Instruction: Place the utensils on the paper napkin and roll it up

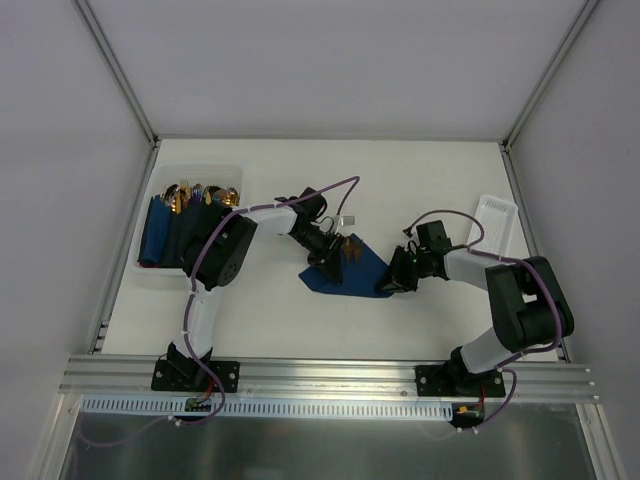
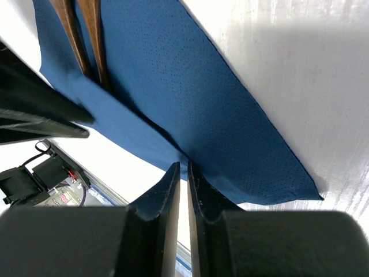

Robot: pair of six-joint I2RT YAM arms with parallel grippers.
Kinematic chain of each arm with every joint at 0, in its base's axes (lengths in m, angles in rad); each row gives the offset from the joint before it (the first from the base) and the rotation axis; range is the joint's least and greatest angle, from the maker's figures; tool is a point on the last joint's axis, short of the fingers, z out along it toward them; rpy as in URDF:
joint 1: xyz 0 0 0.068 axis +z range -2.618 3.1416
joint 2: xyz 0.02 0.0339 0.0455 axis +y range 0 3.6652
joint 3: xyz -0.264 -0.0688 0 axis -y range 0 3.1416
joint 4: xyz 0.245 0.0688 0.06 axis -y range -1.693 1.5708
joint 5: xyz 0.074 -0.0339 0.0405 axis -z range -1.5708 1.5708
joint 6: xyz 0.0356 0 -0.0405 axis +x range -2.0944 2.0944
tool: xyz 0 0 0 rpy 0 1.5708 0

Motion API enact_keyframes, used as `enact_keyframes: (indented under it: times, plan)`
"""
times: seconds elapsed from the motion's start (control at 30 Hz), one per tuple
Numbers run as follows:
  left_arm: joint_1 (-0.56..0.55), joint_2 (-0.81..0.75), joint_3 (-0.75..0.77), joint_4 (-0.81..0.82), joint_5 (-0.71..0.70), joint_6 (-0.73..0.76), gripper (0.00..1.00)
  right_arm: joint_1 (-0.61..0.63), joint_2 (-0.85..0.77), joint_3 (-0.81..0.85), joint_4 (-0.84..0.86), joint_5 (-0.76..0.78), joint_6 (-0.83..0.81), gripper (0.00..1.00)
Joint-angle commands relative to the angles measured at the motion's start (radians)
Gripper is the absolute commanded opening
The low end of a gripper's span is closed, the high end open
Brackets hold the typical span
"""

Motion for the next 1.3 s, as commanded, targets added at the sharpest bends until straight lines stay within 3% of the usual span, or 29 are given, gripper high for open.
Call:
enact_keyframes:
  times: [0.0, 0.33, 0.67, 0.97, 1.27]
  plan:
    - [-0.007, 0.024, 0.028, 0.015, -0.034, -0.047, 0.16, -0.006, 0.004, 0.043, -0.033, 0.015, -0.030, 0.13]
    - [-0.005, 0.067, 0.006, 0.055, -0.109, -0.108, 0.11, -0.006, -0.103, 0.075, -0.087, 0.014, -0.016, 0.25]
    - [-0.005, 0.067, -0.010, 0.073, -0.111, -0.125, 0.11, -0.066, -0.298, 0.020, -0.168, 0.158, -0.010, 0.59]
    - [-0.005, 0.066, -0.010, 0.076, -0.109, -0.127, 0.11, -0.110, -0.211, 0.000, -0.155, 0.258, -0.057, 0.72]
    - [-0.005, 0.070, -0.006, 0.083, -0.109, -0.128, 0.11, -0.130, -0.111, -0.002, -0.087, 0.225, -0.097, 0.74]
